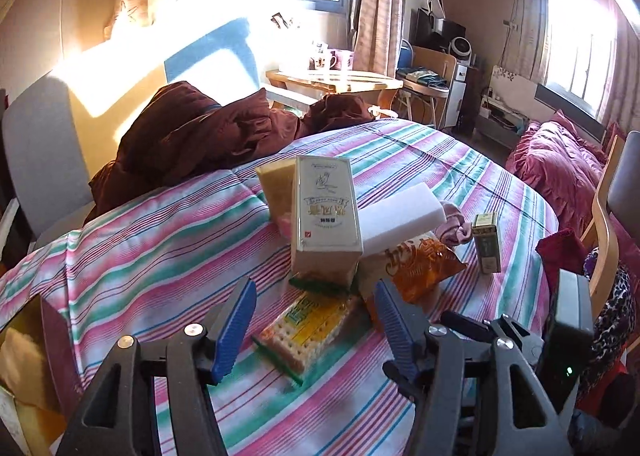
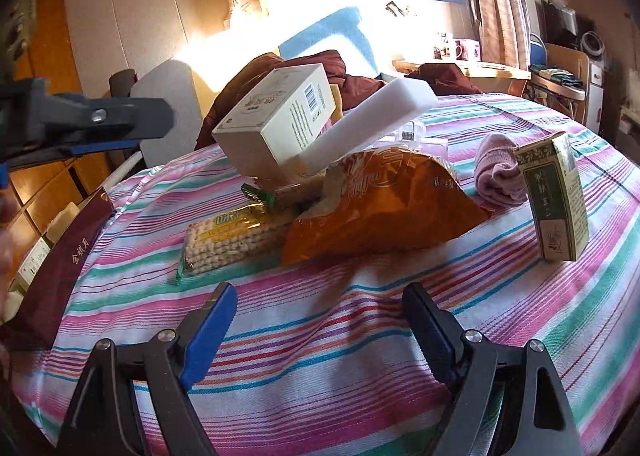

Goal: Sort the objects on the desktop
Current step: 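Move both tools back toward the remaining pile of items, then grasp the white printed box with the left tool and lift it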

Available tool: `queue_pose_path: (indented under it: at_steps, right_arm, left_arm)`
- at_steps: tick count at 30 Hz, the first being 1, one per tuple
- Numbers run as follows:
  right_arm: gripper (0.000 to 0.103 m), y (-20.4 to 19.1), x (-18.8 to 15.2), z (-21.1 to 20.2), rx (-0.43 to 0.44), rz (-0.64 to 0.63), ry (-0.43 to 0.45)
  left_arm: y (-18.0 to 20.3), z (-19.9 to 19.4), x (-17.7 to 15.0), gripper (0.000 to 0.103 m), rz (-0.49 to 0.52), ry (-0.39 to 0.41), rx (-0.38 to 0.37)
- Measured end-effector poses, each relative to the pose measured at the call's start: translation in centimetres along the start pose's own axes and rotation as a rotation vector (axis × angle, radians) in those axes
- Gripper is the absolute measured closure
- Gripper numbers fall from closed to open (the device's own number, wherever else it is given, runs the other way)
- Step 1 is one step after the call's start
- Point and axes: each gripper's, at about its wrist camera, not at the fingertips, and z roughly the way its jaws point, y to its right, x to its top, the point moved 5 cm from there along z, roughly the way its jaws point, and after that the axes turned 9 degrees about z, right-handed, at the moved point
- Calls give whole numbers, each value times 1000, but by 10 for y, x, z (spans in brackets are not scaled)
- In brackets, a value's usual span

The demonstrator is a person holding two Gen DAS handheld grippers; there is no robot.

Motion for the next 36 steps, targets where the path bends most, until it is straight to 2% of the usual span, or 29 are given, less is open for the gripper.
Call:
queue_pose_path:
  at_steps: [8, 12, 18, 19, 20, 28, 31, 36]
  right_arm:
    - [11, 1, 1, 0, 75, 29, 8]
    - [9, 1, 0, 0, 92, 34, 8]
    - [8, 3, 0, 0, 101, 38, 8]
    - [8, 3, 0, 0, 100, 38, 8]
    - [8, 3, 0, 0, 99, 37, 8]
    - [8, 3, 0, 2, 80, 20, 2]
    - [8, 2, 0, 3, 70, 12, -1]
    - [8, 0, -1, 3, 52, -3, -6]
  left_arm:
    - [6, 41, 30, 39, 60, -21, 6]
    - [8, 55, 40, 38, 103, -24, 38]
    - [4, 77, 40, 39, 89, -68, 26]
    - [3, 76, 40, 46, 77, -61, 19]
    - [2, 75, 39, 48, 69, -53, 21]
    - [-7, 34, 15, 49, 3, 21, 42]
    - [-14, 11, -5, 49, -35, 31, 67]
    - [-26, -16, -51, 49, -88, -1, 111]
